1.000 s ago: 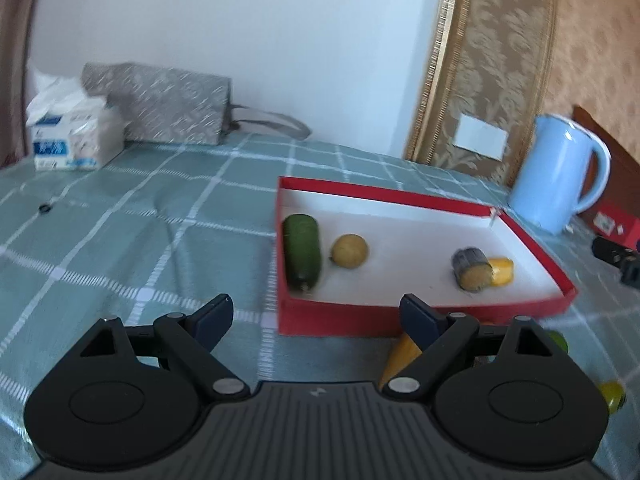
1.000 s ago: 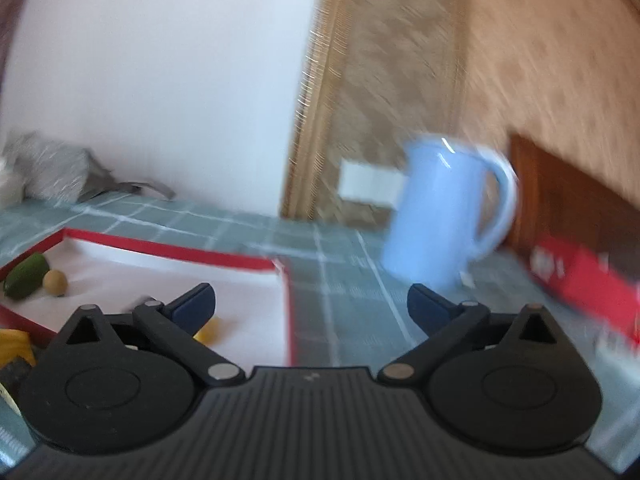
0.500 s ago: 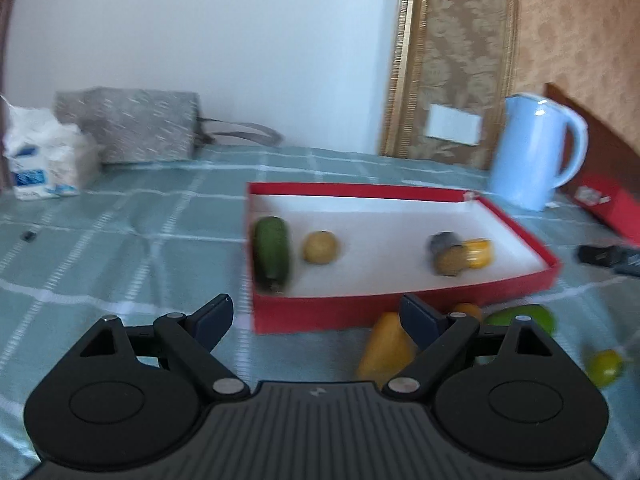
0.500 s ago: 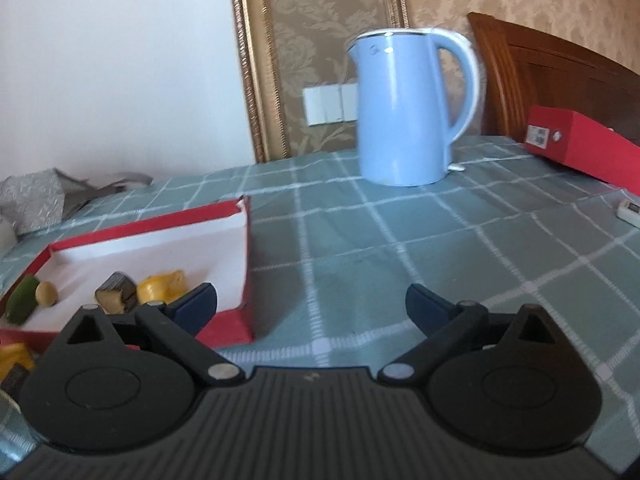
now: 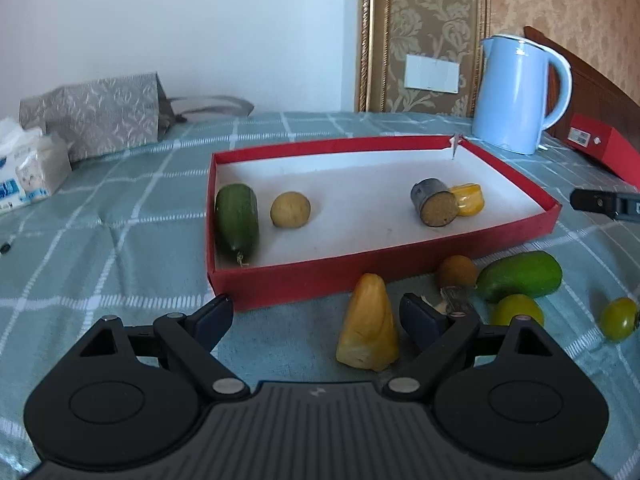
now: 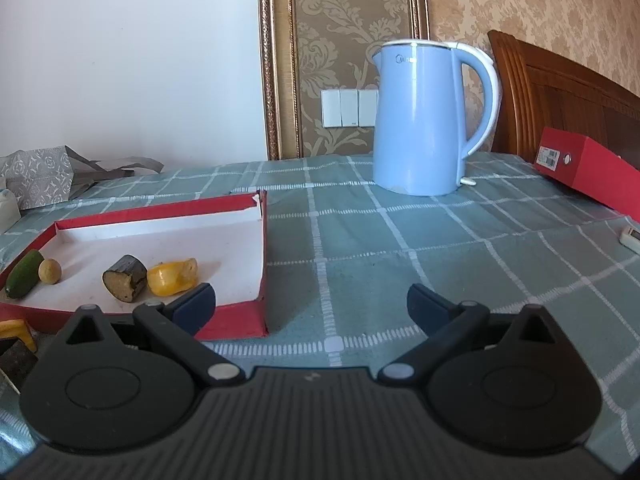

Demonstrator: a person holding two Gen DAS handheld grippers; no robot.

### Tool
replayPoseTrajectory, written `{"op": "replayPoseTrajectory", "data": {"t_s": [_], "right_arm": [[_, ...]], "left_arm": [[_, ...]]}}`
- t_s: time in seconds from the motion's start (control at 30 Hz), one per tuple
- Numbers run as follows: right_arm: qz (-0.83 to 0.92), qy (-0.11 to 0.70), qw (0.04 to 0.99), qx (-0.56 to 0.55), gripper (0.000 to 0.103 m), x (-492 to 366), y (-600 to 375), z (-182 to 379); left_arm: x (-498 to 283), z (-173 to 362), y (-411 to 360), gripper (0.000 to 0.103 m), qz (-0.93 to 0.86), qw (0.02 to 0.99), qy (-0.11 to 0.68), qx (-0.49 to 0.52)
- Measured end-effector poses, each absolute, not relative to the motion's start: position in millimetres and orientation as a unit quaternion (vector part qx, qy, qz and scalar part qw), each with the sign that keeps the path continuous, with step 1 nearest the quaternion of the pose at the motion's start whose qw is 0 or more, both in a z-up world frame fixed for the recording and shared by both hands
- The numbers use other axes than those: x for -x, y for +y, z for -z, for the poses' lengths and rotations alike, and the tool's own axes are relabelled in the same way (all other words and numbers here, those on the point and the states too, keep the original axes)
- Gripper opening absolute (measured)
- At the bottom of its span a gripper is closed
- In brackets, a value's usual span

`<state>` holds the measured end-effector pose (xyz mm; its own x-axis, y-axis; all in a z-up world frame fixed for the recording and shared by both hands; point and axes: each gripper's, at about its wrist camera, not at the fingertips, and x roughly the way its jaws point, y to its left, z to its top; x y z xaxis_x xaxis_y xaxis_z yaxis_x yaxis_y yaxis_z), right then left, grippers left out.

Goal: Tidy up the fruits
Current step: 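Move the left tool to the yellow starfruit piece and close on it, then lift the starfruit piece with the left gripper while the right gripper grasps the green tomato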

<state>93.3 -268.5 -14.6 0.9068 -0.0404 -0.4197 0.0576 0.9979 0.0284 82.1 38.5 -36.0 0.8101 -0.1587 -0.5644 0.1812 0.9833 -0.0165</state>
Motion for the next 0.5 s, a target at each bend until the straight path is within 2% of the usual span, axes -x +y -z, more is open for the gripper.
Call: {"op": "replayPoseTrajectory", "data": {"t_s": [0.07,0.13,0.2,0.33,0.4,0.5], "right_arm": [[0.023,0.222,0.975,-0.023,0.102,-94,-269,16],[0.022,0.222,0.975,-0.025,0.102,-94,-269,16],[0.023,0.221,0.975,-0.020,0.102,-94,-268,17],[0.025,0.222,0.974,-0.021,0.103,-93,-268,18],[0.025,0.224,0.974,-0.022,0.103,-94,-268,18],[0.025,0.224,0.974,-0.022,0.103,-94,-269,18]], "left_arm": [[-83,37,39,0.091,0.088,0.950,0.299,-0.019],[-80,37,38,0.086,0.091,0.951,0.295,-0.026],[-78,35,35,0.071,0.103,0.951,0.292,-0.031],[-76,34,32,0.065,0.110,0.951,0.287,-0.038],[-74,33,32,0.044,0.131,0.948,0.288,-0.027],[-70,33,26,0.036,0.136,0.949,0.280,-0.043]]}}
